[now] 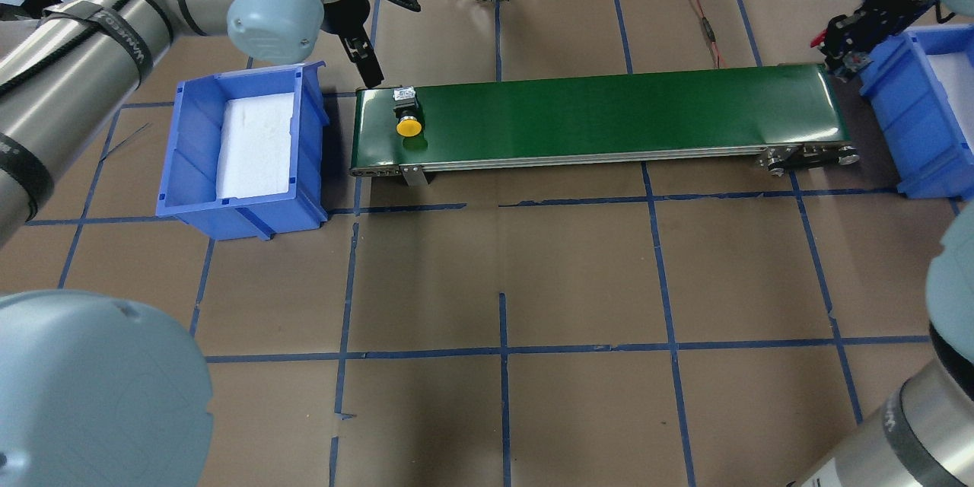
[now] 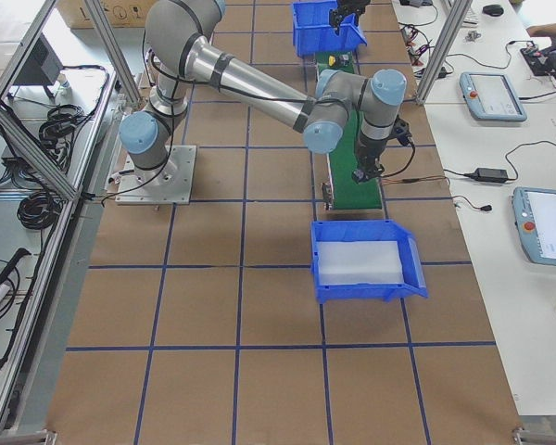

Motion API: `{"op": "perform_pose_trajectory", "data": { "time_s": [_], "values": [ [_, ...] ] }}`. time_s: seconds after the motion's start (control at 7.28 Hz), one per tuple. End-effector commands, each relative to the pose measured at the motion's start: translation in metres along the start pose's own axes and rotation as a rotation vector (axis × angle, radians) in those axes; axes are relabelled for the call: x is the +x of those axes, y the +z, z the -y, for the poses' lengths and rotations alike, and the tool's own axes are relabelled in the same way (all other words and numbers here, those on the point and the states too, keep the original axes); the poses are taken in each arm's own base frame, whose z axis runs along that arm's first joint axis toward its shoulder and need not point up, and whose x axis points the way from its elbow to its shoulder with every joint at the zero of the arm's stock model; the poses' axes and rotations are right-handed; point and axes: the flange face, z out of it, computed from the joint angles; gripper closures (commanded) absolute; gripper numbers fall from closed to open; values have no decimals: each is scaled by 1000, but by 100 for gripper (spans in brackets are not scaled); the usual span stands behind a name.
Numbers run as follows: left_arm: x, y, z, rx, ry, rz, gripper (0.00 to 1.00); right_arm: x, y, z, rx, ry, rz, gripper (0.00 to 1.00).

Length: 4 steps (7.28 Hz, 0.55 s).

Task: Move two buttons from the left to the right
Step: 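Lower the red button into the far blue bin while left gripper withdraws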

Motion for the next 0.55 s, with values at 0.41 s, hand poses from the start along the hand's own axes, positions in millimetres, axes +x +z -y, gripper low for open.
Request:
{"op": "perform_pose_trajectory", "data": {
  "time_s": [0.41],
  "values": [
    [-59, -13, -96, -29, -146, -19, 0, 138, -25, -73, -40, 88, 1, 92]
  ]
}}
